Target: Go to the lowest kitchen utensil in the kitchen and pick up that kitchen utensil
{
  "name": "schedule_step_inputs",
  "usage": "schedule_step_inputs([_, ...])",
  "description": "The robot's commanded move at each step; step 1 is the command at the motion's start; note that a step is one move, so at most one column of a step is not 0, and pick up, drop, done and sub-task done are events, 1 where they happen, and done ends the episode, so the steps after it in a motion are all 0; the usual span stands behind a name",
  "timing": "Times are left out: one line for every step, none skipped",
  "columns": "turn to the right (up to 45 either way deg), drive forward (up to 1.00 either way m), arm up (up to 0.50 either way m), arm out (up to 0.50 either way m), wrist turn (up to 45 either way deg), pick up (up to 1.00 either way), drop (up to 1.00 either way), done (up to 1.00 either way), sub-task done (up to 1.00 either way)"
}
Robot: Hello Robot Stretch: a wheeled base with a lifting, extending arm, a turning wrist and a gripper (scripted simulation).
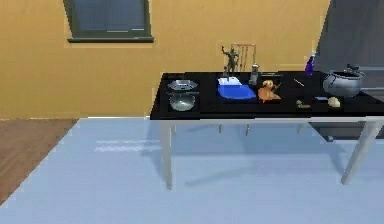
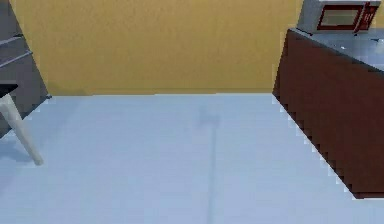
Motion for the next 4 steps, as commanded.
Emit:
schedule_step_inputs([30.0, 0.00, 0.00, 0.00, 0.0, 0.00, 0.00, 0.00, 0.00])
schedule_step_inputs([0.0, 0.75, 0.00, 0.00, 0.0, 0.00, 0.00, 0.00, 0.00])
schedule_step_inputs([-45.0, 0.00, 0.00, 0.00, 0.0, 0.00, 0.00, 0.00, 0.00])
schedule_step_inputs([-45.0, 0.00, 0.00, 0.00, 0.0, 0.00, 0.00, 0.00, 0.00])
